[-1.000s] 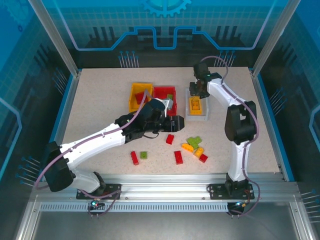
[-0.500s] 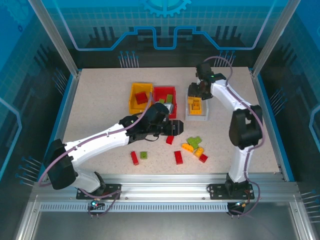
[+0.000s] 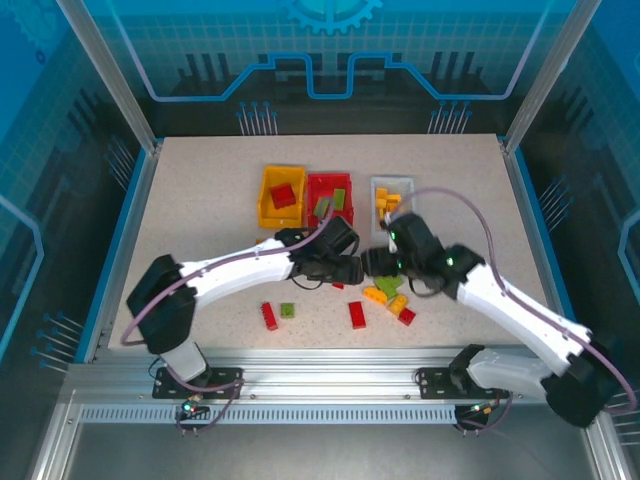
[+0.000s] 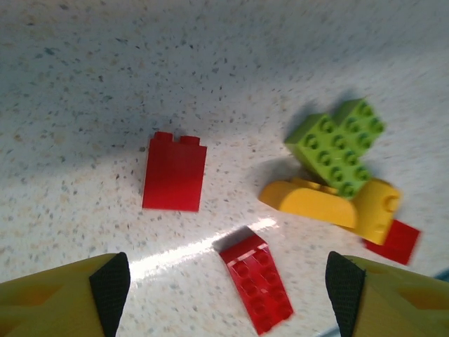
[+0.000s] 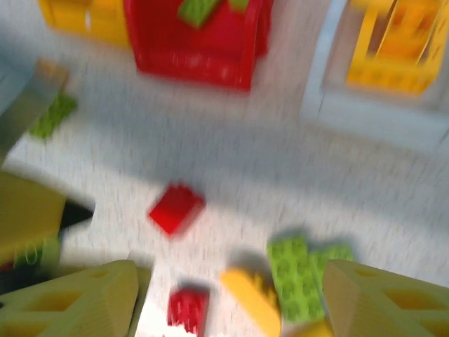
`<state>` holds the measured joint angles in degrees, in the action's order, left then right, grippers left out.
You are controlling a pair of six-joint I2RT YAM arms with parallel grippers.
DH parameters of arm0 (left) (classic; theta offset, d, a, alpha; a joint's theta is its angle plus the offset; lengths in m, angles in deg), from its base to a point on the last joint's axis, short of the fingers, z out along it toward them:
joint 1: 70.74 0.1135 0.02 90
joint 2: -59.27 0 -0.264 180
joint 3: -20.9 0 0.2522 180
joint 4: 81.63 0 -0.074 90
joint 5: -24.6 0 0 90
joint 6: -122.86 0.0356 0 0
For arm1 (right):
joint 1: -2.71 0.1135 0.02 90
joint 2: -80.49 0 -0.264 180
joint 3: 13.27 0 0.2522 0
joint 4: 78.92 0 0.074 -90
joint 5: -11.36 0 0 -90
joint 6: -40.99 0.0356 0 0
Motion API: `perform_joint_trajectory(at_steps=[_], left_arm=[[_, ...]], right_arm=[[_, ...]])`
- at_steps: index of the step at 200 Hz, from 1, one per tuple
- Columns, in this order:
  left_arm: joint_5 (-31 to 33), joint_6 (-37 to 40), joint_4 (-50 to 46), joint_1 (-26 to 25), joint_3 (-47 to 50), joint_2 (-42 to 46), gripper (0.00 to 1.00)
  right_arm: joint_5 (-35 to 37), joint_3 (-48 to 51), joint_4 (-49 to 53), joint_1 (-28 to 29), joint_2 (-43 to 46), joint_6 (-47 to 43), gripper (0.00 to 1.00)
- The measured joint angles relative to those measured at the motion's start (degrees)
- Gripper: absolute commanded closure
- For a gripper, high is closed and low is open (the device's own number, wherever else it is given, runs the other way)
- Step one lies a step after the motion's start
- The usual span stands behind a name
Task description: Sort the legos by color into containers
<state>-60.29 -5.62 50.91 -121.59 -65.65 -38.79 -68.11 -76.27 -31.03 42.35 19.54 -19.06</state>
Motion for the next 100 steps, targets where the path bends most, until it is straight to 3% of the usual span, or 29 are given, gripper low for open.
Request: perform_joint_trajectory(at_steps=[31,60,100], left_arm=[[0.9,7.0,-3.7,0.0,-6.2,-9.0,0.2],[2.6,10.6,-5.5,0.1,-8.9,-12.6,0.2],[3.7,13.0,-6.3,1.3,-11.1,-15.6,0.26]], right_arm=[[1.2,11.0,0.5,6.8,18.6,7.8,0.22],[2.9,13.8,1.8,7.9,31.3,13.9,0.22],[4.0,14.2,4.6,8.0,34.0,17.3,0.23]])
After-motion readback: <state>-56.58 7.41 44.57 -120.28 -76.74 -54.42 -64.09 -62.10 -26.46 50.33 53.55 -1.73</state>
